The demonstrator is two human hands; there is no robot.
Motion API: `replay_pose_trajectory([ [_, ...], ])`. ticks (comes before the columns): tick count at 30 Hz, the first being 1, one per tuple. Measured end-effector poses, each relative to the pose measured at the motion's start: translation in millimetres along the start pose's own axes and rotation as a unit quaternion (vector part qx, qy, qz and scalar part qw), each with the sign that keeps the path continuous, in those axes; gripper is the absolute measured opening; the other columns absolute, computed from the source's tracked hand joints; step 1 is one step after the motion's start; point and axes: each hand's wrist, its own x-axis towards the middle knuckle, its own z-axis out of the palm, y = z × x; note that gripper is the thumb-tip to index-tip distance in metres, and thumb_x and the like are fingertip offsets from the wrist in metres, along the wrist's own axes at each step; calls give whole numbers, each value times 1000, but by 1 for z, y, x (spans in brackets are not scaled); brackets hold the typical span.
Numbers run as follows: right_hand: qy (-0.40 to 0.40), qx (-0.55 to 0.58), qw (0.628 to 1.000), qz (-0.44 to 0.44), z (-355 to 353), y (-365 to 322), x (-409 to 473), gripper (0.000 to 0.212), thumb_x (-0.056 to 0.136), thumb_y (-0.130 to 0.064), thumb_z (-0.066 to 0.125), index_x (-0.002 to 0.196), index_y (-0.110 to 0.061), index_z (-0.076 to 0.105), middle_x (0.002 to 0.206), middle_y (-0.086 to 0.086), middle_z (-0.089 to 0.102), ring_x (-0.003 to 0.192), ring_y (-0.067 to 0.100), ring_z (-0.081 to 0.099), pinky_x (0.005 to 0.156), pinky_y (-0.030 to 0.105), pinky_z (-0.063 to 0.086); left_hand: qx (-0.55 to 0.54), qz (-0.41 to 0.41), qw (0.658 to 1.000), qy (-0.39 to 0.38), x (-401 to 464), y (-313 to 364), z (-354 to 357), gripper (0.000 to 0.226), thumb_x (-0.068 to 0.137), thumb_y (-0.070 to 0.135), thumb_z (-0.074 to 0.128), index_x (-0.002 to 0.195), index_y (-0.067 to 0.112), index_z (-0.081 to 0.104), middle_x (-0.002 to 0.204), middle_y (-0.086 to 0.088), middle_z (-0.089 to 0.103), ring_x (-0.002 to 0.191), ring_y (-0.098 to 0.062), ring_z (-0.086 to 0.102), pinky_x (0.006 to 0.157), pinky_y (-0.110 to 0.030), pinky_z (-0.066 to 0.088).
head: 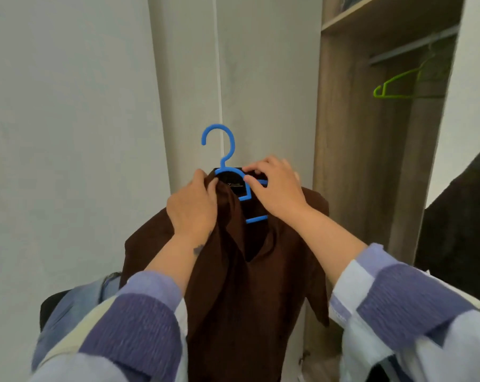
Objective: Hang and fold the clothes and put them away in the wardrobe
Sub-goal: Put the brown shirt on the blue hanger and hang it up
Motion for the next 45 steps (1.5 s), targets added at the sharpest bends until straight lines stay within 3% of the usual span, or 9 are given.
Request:
replay_pose_trajectory([
  [6,-10,-12,999,28,-12,-4,3,18,94,-41,49,99,-29,61,89,-13,64,83,9,56,84,31,34,-72,46,995,-42,-10,21,7,29,97,45,38,86,19,40,66,2,52,59,-21,50,55,-31,34],
  [13,-37,-27,996,75,-34,-1,0,25,98,-39,40,109,-27,59,92,-14,57,90,6,50,89,28,24,-201,104,970,-89,-10,27,7,30,97,44,40,94,16,50,77,1,61,71,-20,57,69,-35,44],
  [17,-39,-30,988,146,-53,4,-2,25,95,-50,41,94,-30,56,95,-12,59,91,6,49,89,30,22,-204,110,967,-106,-6,23,7,35,101,34,30,89,11,53,80,-4,60,76,-26,56,76,-39,43],
  [22,-118,121,962,215,-68,3,-5,19,94,-24,49,77,-15,51,73,2,62,65,22,63,84,34,47,-210,83,960,-167,-11,28,16,36,102,33,28,79,12,46,73,-5,54,77,-29,54,72,-38,40],
  [26,-75,103,962,243,-65,11,-7,23,88,-28,42,67,-21,36,58,-2,43,61,22,43,72,42,34,-189,82,958,-199,-11,33,18,32,101,36,28,81,24,50,78,3,55,80,-24,52,83,-41,40],
  [33,-52,87,966,237,-70,10,-13,14,96,-27,34,84,-21,37,68,-4,41,73,19,45,99,49,43,-212,59,953,-209,-16,36,21,36,101,39,30,74,26,51,80,0,58,88,-29,58,87,-42,44],
  [35,-45,65,969,235,-76,12,-15,11,95,-28,36,91,-18,40,68,-6,41,69,17,45,96,45,42,-198,43,955,-218,-10,32,22,39,99,41,33,74,25,58,84,-4,63,94,-31,59,87,-40,46],
  [39,0,-9,974,226,-95,19,-19,17,92,-32,38,94,-15,38,70,-8,43,71,17,45,85,37,29,-140,16,958,-248,4,13,26,38,97,48,33,103,31,66,109,-4,67,106,-29,58,97,-46,43],
  [45,32,81,972,218,-94,28,-15,14,92,-26,40,80,-23,34,66,-7,38,59,11,37,78,37,35,-140,11,947,-289,7,14,28,41,96,53,30,101,32,65,107,-2,68,106,-28,59,100,-48,41],
])
